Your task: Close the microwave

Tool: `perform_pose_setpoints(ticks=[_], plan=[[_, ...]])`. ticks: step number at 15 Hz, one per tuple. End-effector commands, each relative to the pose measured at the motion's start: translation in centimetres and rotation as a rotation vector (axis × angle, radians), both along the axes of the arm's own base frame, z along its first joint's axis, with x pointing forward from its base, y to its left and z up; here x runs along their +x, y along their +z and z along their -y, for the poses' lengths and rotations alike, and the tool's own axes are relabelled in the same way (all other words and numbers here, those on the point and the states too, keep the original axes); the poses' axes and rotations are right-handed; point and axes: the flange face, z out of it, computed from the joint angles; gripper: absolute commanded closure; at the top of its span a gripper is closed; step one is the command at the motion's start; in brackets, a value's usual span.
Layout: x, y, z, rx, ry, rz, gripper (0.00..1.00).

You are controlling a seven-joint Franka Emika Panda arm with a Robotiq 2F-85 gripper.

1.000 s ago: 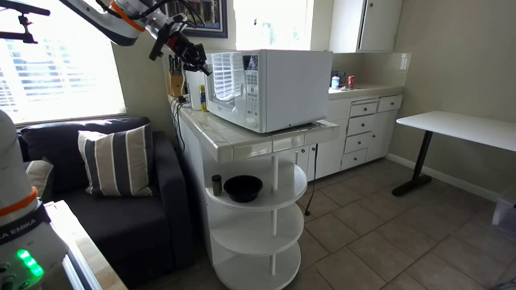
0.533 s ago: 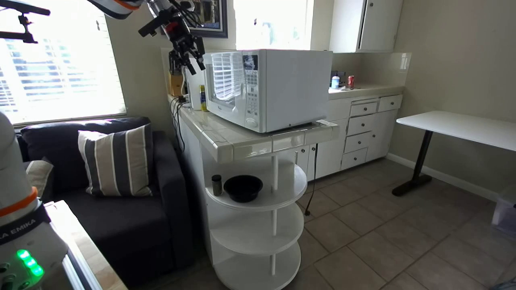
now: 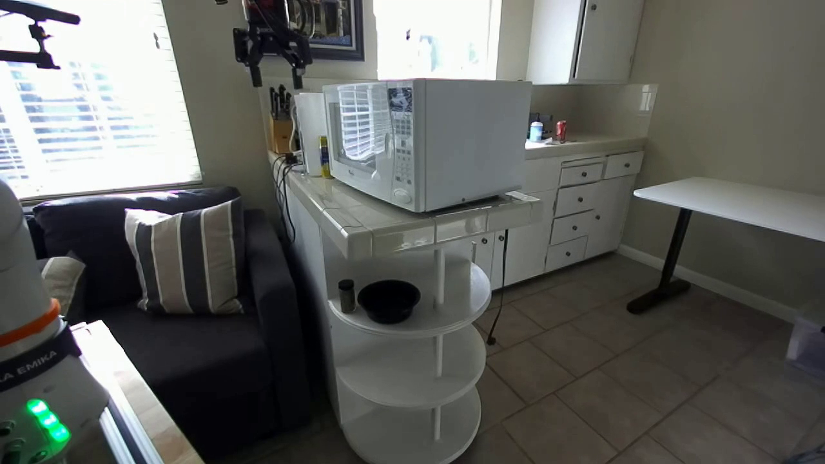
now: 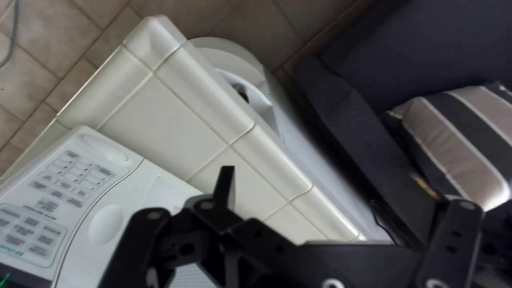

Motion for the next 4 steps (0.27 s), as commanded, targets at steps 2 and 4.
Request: perform_pose_setpoints(ticks=[2,4], plan=[[-0.9,1.2,0.3,0.088,-0.015,-0.025,0.0],[-1.5,2.0,0.4,0.127,-0.022,-0.009,0.0]])
